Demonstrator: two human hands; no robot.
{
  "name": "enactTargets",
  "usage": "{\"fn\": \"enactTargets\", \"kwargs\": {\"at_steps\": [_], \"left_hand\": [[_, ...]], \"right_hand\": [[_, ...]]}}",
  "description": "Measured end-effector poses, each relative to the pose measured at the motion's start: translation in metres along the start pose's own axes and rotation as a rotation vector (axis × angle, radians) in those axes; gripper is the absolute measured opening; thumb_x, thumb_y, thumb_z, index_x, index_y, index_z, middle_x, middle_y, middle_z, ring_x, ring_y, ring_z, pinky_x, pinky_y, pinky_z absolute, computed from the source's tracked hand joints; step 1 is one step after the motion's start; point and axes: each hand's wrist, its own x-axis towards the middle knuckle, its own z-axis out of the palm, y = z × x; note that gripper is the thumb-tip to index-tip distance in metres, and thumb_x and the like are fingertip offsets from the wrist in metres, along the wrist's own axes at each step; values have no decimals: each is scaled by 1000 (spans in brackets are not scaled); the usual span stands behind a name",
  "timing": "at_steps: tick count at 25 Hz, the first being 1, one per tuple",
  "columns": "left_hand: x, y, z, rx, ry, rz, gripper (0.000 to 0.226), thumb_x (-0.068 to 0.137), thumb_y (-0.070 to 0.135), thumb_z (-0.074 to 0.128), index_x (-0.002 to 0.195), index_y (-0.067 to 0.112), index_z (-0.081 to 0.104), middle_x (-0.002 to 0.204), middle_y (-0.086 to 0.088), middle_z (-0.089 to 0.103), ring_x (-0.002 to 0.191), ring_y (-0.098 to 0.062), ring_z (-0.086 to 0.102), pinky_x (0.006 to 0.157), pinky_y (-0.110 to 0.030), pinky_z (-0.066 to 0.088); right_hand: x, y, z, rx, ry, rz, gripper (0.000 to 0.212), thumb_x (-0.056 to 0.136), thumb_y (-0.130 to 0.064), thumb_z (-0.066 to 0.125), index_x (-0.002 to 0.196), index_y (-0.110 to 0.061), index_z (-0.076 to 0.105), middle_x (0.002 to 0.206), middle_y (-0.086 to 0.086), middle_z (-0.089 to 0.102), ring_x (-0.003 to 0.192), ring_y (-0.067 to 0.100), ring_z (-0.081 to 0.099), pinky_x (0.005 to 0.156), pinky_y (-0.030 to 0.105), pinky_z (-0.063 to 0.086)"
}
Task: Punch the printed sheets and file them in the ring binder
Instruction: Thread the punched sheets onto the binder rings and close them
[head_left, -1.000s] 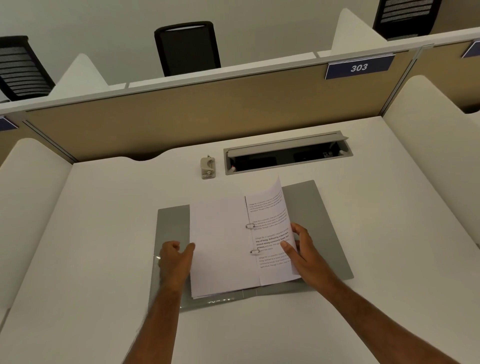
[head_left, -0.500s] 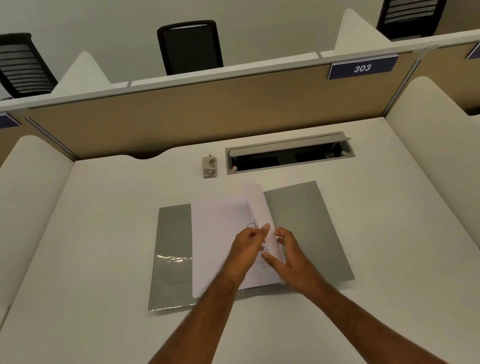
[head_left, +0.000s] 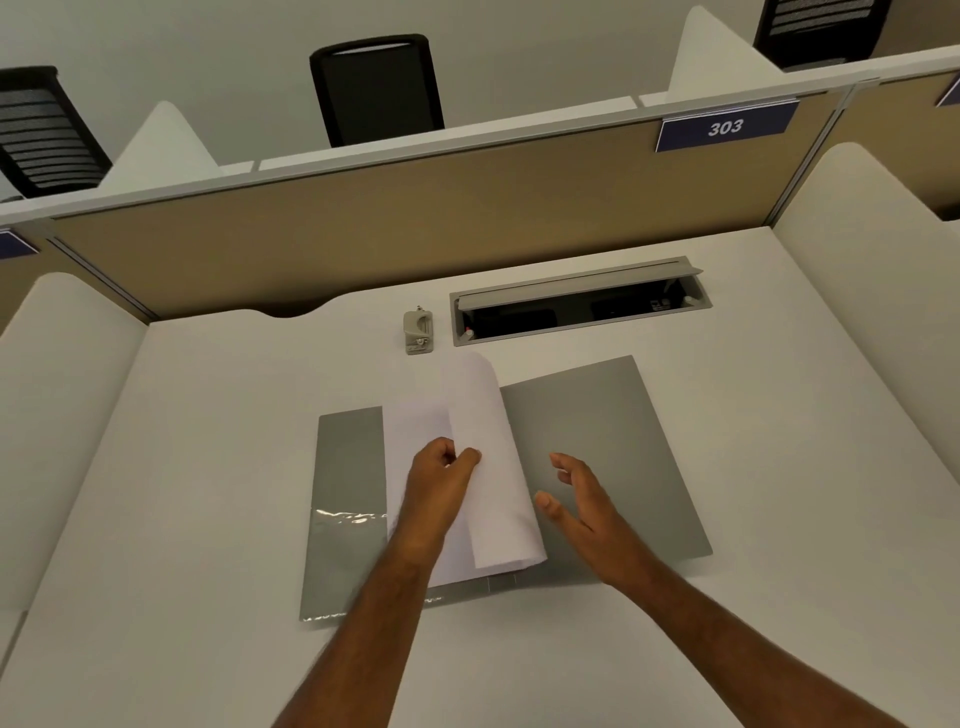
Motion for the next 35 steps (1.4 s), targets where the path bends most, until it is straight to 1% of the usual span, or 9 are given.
{"fn": "enactTargets", "kwargs": {"at_steps": [5,12,17,20,23,26,29,31,35], "left_hand": [[7,-9,-30,-49,78,-30,22,96,25,65,90,4,65,88,-8,70,77,-19,64,65,-27,49],[20,-37,-60,-15,147,-93,21,96,23,62,89,4,62,86,-9,67,74,-22,62,61,-29,46],[29,-61,-74,-2,163,-142,23,95,22,62,76,11,54,76,-9,58,70,-23,53,61,-32,39],[35,-78,-75,15,146,-180,29,97,25,63,74,10,55,78,-9,61,74,-26,56,62,-30,41],[40,-92,-74,56,152,-209,26,97,34,67,96,8,63,94,-7,68,89,-27,65,69,-31,47],[46,-100,-72,120,184,-212,49,90,37,75,128,10,57,122,-7,61,112,-29,61,91,-36,50],[49,-104,-67,210,193,-223,73,87,44,77,145,11,46,145,-10,50,129,-33,54,107,-47,48],[51,-105,-62,229,184,-226,75,87,46,76,146,11,44,148,-11,48,131,-34,53,108,-49,48],[51,-105,-51,228,178,-231,75,87,48,75,145,11,44,147,-11,48,130,-34,53,107,-47,48]], "right_hand": [[1,7,-4,-13,17,8,80,81,-83,42,146,-38,31,150,-14,39,136,6,42,113,46,40],[7,14,-4,-101,56,18,78,79,-84,40,138,-34,42,122,-20,52,111,2,54,102,45,45],[17,19,4,-90,4,38,61,85,-66,52,134,-30,46,114,-16,54,103,9,60,95,43,51],[24,19,8,-109,-55,39,56,89,-57,57,134,-26,48,114,-13,54,102,12,59,93,37,52],[33,15,12,-115,-119,48,45,94,-34,65,133,-20,50,116,-4,53,102,16,56,88,23,48],[44,11,18,-133,-145,55,41,92,-30,68,128,-18,53,115,-1,53,97,17,56,78,8,42],[56,7,22,-156,-175,81,42,90,-31,70,127,-20,52,114,0,52,94,20,58,80,17,44],[64,6,24,-169,-209,114,48,90,-33,70,132,-22,48,115,1,51,95,18,57,86,26,46],[72,12,28,-213,-290,179,61,90,-42,67,144,-29,40,120,2,49,109,20,57,98,35,47]]}}
